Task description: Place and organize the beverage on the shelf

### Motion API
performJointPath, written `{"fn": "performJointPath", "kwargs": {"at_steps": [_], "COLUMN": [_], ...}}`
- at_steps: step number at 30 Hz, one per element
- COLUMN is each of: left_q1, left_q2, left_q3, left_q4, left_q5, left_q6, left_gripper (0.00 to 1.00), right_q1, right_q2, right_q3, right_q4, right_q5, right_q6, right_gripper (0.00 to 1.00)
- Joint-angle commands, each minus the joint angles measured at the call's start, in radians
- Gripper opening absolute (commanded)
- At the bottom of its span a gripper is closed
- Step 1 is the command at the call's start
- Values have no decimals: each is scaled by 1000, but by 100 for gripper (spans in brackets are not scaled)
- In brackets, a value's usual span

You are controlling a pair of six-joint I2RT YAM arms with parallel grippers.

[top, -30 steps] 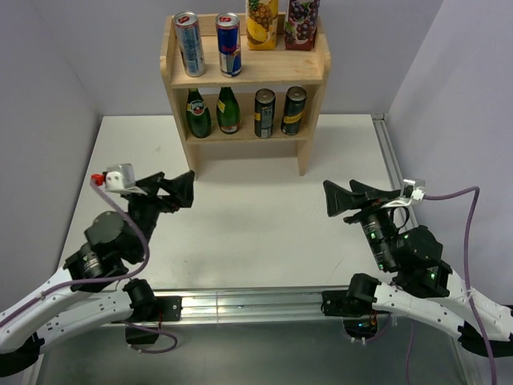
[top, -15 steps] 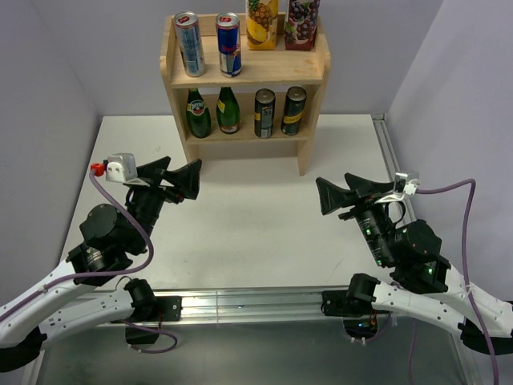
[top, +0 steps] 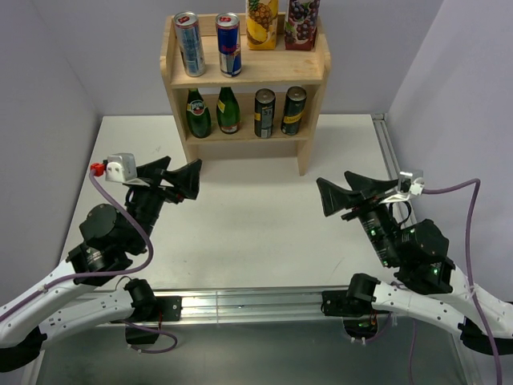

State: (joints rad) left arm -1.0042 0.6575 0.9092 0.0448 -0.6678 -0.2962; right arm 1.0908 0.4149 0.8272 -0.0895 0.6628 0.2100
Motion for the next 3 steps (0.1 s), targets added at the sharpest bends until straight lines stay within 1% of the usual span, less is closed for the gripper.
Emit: {"fn": "performJointPath", "kwargs": {"at_steps": [1,3], "left_q1": [1,1], "left_q2": [-7,-4], "left_q3": [23,25], "left_q4": [30,30], "left_q5": [14,17], "left_q6": [20,23], "left_gripper": [99,99], "right_q1": [6,4], "right_q2": [22,38], "right_q3": [52,67], "right_q4": [25,5], "right_q5": [-51,-26], "right_q6": [-32,-20], "right_gripper": [100,100]}}
